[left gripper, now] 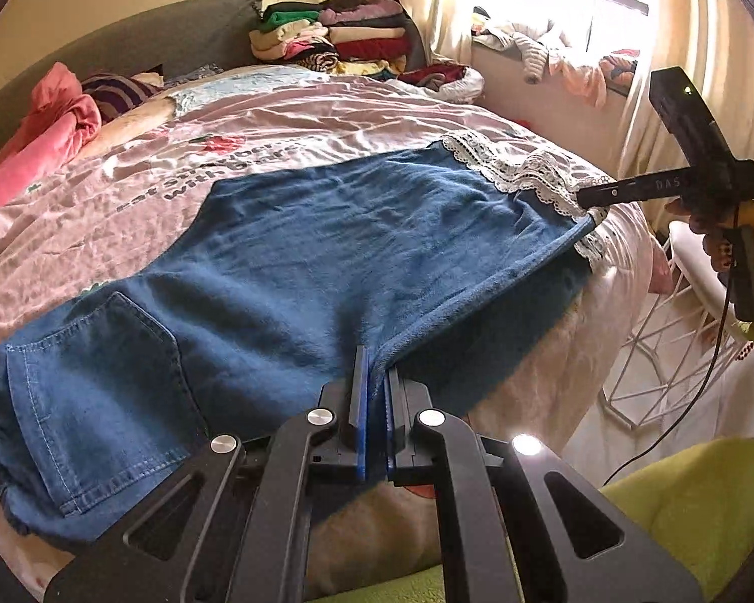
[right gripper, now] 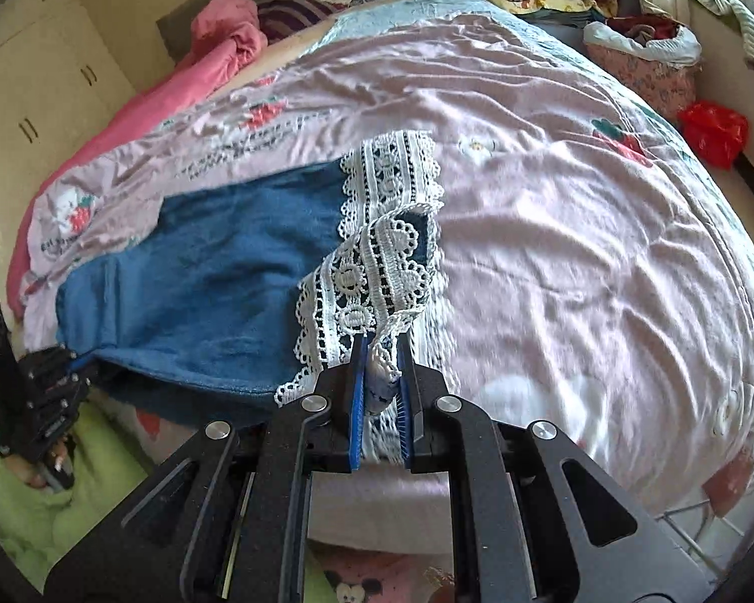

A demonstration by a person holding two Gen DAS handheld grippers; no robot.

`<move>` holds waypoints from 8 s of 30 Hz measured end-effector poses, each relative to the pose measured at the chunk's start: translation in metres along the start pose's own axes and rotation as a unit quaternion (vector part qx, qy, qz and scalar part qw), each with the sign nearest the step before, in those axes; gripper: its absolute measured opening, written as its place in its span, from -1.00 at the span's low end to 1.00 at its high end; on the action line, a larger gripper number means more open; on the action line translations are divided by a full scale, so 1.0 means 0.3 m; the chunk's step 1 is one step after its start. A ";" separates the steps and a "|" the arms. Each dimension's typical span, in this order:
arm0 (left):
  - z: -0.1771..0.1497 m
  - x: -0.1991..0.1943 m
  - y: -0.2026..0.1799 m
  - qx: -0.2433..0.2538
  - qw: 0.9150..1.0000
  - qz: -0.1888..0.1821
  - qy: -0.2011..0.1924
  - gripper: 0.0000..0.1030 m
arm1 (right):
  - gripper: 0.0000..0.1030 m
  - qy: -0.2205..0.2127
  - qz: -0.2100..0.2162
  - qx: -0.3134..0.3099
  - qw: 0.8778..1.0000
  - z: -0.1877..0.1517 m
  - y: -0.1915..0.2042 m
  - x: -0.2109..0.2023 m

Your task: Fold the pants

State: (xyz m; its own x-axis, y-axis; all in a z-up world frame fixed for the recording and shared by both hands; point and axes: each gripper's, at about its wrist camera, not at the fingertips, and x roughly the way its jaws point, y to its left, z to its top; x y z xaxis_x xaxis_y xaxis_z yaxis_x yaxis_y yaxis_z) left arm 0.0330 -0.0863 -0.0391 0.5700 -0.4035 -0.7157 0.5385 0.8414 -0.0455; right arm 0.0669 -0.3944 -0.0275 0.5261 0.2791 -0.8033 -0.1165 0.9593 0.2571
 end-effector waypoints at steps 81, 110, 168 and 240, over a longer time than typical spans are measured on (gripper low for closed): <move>0.009 -0.335 0.453 -0.235 0.956 0.153 -0.084 0.83 | 0.19 -0.077 0.012 -0.051 0.996 0.191 0.016 0.080; 0.357 0.406 0.413 -0.144 0.986 0.039 0.078 0.52 | -0.28 -0.028 0.101 -0.019 0.994 0.341 -0.122 0.355; -0.003 0.097 0.218 -0.139 0.983 0.106 0.049 0.70 | -0.51 0.005 0.133 -0.020 0.991 0.027 -0.147 0.169; 0.003 0.051 0.472 -0.209 0.976 0.065 -0.008 0.70 | 0.39 -0.023 -0.007 -0.145 0.989 0.219 0.255 0.382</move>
State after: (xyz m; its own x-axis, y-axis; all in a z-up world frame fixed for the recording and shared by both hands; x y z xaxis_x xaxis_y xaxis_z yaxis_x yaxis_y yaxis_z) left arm 0.1186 0.0264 -0.0560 0.6277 -0.2871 -0.7236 0.1626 0.9574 -0.2387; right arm 0.1736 -0.2918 -0.0645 0.5664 0.2691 -0.7789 -0.3412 0.9370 0.0756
